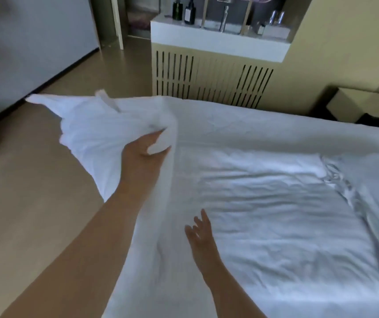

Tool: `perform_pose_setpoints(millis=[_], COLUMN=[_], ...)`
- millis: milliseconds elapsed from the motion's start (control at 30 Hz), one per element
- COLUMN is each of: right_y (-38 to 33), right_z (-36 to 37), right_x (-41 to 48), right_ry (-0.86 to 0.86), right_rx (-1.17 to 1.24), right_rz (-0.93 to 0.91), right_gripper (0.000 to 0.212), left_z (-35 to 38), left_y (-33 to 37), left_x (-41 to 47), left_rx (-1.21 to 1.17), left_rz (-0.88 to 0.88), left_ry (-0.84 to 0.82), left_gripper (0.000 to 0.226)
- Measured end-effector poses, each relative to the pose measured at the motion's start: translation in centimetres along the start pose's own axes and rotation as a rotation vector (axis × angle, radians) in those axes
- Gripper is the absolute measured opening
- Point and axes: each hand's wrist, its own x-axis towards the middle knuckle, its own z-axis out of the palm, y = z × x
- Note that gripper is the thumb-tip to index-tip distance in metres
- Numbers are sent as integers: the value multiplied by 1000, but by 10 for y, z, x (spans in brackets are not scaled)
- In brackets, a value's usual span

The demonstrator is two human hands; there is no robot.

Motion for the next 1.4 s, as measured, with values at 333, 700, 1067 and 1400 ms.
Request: perform_pose_setpoints(millis=[333, 700, 1067, 1400], right_y=[60, 81, 23, 52], right_z=[-341, -324, -263, -272], right_x=[-87, -25, 97, 1], right_ry=[331, 214, 233, 721], right_rx=[610, -60, -486, -530], right_rz=[172, 228, 259, -150], right_gripper=[65, 43, 80, 46], left_z=[250, 231, 175, 186], left_y=[-85, -106, -150, -133], left_x=[-217, -191, -146, -91], left_rx=[918, 871, 1216, 1019], left_rz=[356, 299, 24, 143], left_ry=[-1199, -542, -512, -378], left_gripper=[38, 42, 69, 72])
